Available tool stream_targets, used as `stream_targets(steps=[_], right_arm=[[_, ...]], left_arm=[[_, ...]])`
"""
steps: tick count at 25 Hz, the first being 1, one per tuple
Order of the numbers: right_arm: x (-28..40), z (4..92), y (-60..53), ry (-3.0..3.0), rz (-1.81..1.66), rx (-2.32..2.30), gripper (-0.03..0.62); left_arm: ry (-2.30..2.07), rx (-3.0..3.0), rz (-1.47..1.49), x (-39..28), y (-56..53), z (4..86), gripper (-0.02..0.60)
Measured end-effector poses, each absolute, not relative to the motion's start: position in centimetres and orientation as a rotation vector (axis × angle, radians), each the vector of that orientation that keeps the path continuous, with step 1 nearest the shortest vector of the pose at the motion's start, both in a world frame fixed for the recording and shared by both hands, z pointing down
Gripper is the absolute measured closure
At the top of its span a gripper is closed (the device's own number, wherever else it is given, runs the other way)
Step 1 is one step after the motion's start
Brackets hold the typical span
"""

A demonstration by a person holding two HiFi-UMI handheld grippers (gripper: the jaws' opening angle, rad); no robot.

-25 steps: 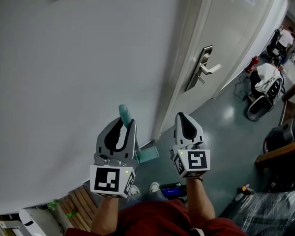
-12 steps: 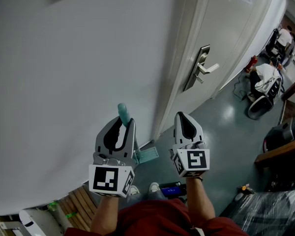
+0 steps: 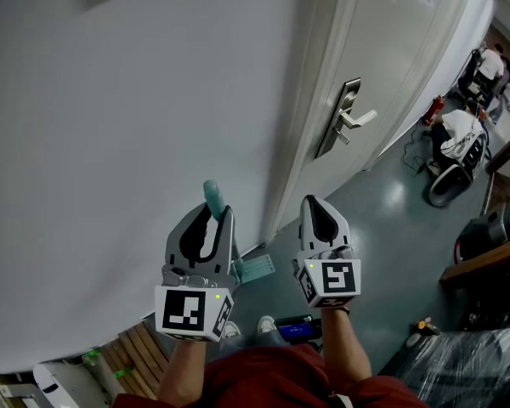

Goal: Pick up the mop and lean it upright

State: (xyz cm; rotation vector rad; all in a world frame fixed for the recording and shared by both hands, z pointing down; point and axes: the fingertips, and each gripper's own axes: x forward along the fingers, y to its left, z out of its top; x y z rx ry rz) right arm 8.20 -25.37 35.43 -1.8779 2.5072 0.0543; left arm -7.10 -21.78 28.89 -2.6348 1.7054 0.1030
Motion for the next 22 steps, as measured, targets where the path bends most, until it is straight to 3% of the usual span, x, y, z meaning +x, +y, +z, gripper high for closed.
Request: stream_targets(steps=[22], right_arm=[[8.6,36.3,-25.4,2.520,0.036,-1.887,0.577]], left_arm=[[1.737,-2.643,0.071,-6.1,-22.5,35.0,0.474]])
